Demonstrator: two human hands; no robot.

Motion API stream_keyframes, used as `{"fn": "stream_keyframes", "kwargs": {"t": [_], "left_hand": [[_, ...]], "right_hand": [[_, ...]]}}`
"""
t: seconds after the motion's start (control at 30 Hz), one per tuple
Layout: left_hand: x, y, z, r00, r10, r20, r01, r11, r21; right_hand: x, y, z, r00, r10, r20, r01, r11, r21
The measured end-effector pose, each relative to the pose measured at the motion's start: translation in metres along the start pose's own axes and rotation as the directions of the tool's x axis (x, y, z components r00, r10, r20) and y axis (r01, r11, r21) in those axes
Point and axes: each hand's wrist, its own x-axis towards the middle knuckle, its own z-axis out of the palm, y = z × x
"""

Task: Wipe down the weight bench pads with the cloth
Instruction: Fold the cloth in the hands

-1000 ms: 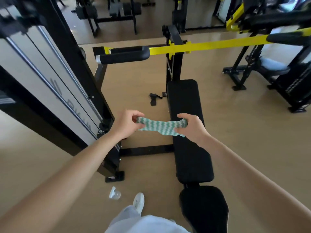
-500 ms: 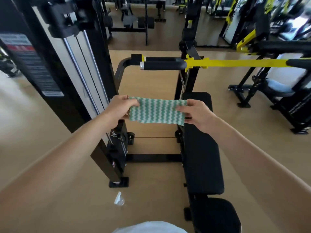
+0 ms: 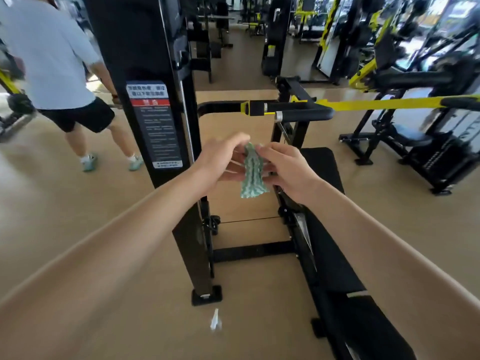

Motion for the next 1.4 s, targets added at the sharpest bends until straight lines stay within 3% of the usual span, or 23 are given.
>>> {"fn": "stream_keyframes", "kwargs": {"t": [0.1,0.2,0.23,0.3,0.37,0.43,0.5,0.6,0.67,0.73,0.9,1.17,1.4], "left_hand": [[-0.012,0.020,-0.015,0.998,0.044,0.040,-0.042,0.998,-0.040],[-0.017,0.042,-0.028,0.972,0.236,0.005,-0.235,0.965,0.116],[-0.016,0.047,-0.032,0.927,0.372,-0.036,-0.355,0.907,0.226],[-0.017,0.064,-0.044,0.751,0.657,-0.066,-0.568,0.694,0.443],[-0.020,0.083,-0.052,0.611,0.791,-0.016,-0.641,0.507,0.576],[-0.017,0.104,-0.058,0.572,0.819,0.044,-0.635,0.408,0.656],[-0.014,0.128,-0.061,0.646,0.760,0.078,-0.595,0.436,0.676],[-0.011,0.169,-0.062,0.823,0.561,0.092,-0.507,0.652,0.564],[-0.008,0.194,-0.064,0.868,0.492,0.069,-0.462,0.748,0.476],[-0.010,0.221,-0.069,0.859,0.511,0.033,-0.482,0.784,0.392],[-0.020,0.282,-0.097,0.783,0.617,-0.080,-0.561,0.755,0.339],[-0.004,0.333,-0.159,0.731,0.611,-0.303,-0.544,0.790,0.282],[0.041,0.350,-0.193,0.727,0.532,-0.435,-0.458,0.847,0.270]], "right_hand": [[-0.005,-0.017,0.015,0.997,-0.060,0.048,0.062,0.998,-0.026],[-0.001,-0.036,0.019,0.992,-0.106,0.071,0.109,0.993,-0.039],[0.001,-0.044,0.019,0.990,-0.108,0.093,0.111,0.994,-0.022],[0.007,-0.070,0.017,0.986,-0.114,0.124,0.111,0.993,0.032],[0.013,-0.100,0.016,0.981,-0.132,0.142,0.120,0.988,0.093],[0.018,-0.128,0.015,0.976,-0.162,0.148,0.144,0.981,0.129],[0.024,-0.154,0.014,0.972,-0.179,0.154,0.154,0.975,0.159],[0.032,-0.187,0.011,0.965,-0.206,0.162,0.161,0.954,0.253],[0.038,-0.207,0.010,0.963,-0.215,0.160,0.151,0.929,0.338],[0.045,-0.228,0.011,0.968,-0.211,0.138,0.140,0.905,0.403],[0.068,-0.280,0.037,0.954,-0.291,0.076,0.237,0.881,0.409],[0.103,-0.358,0.088,0.916,-0.383,-0.116,0.400,0.863,0.308],[0.138,-0.388,0.109,0.932,-0.324,-0.164,0.353,0.915,0.196]]}}
